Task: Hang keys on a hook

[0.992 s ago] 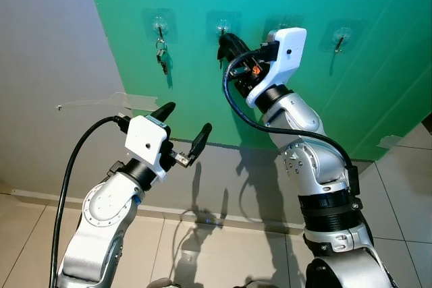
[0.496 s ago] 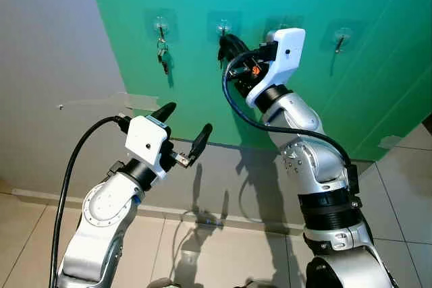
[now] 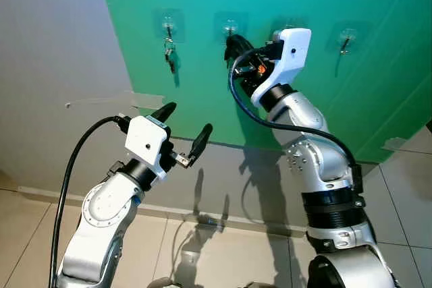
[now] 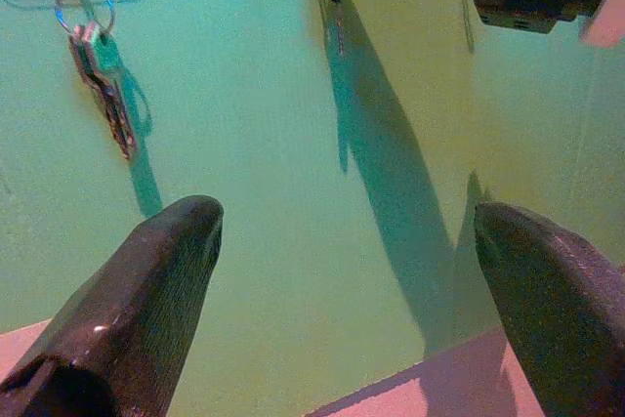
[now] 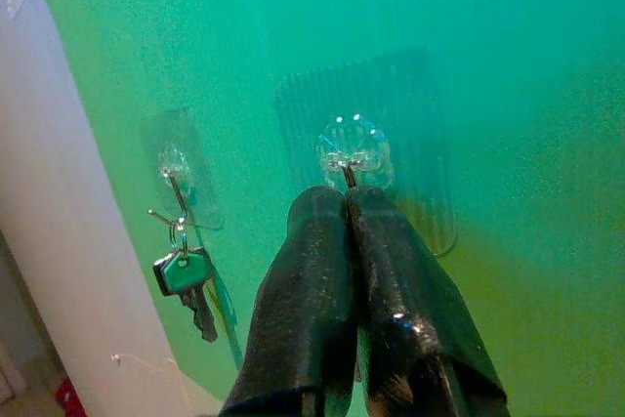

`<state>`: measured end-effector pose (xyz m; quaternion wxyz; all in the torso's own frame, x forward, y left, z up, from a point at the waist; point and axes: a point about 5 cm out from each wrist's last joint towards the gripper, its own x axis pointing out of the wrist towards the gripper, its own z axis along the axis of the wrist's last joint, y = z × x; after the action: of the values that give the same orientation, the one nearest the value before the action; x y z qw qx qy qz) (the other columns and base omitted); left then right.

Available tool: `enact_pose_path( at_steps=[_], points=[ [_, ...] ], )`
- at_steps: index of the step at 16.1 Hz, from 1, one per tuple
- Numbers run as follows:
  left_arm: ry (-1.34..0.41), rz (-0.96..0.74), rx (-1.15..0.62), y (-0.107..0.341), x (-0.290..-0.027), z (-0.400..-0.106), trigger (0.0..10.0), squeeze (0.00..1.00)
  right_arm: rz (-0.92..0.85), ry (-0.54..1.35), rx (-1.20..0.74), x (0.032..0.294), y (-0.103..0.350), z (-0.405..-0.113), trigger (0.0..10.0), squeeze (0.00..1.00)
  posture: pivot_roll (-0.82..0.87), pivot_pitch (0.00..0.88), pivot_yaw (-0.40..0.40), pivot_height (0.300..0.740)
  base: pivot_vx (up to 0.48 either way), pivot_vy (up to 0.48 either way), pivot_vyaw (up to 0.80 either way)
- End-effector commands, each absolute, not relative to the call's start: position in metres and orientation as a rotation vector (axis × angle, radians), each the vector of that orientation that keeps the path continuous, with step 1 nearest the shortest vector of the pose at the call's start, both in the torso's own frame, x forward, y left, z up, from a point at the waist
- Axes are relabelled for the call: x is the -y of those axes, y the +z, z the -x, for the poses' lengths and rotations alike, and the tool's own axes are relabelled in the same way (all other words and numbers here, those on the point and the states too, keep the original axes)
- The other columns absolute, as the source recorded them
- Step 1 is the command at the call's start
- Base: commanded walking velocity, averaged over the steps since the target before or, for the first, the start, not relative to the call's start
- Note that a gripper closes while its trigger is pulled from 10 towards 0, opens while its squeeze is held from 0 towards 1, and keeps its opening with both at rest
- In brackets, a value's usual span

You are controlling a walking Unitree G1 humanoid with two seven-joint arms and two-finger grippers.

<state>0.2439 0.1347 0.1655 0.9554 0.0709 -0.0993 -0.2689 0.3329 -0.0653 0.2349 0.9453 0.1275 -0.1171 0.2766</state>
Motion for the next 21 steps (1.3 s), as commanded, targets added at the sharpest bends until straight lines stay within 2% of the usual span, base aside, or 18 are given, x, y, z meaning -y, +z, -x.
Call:
enact_pose_path(
  at_steps=[1,7,14,17,19,21],
  points=[
    [-0.571,-0.146,0.205,0.168,-0.131,-0.242,10.0,0.00,-0.249,0.537,0.179,0.073,0.225,-0.335,10.0,0.00,0.00,0.052,-0.028,0.740,0.000,0.000,0.00],
    [-0.574,-0.142,0.204,0.168,-0.131,-0.240,10.0,0.00,-0.242,0.609,0.154,0.078,0.226,-0.332,10.0,0.00,0.00,0.067,-0.031,0.740,0.000,0.000,0.00],
    [-0.574,-0.141,0.200,0.168,-0.130,-0.241,10.0,0.00,-0.213,0.600,0.125,0.085,0.224,-0.333,10.0,0.00,0.00,0.072,-0.032,0.740,0.000,0.000,0.00],
    [-0.570,-0.145,0.204,0.168,-0.131,-0.242,10.0,0.00,-0.288,0.550,0.199,0.093,0.236,-0.336,10.0,0.00,0.00,0.072,-0.028,0.740,0.000,0.000,0.00],
    [-0.569,-0.145,0.208,0.170,-0.131,-0.243,10.0,0.00,-0.349,0.599,0.264,0.092,0.249,-0.332,10.0,0.00,-0.01,0.076,-0.025,0.740,0.000,0.000,0.00],
    [-0.572,-0.146,0.208,0.170,-0.131,-0.243,10.0,0.00,-0.318,0.641,0.253,0.089,0.248,-0.330,10.0,0.00,-0.01,0.079,-0.024,0.740,0.000,0.000,0.00]
  ],
)
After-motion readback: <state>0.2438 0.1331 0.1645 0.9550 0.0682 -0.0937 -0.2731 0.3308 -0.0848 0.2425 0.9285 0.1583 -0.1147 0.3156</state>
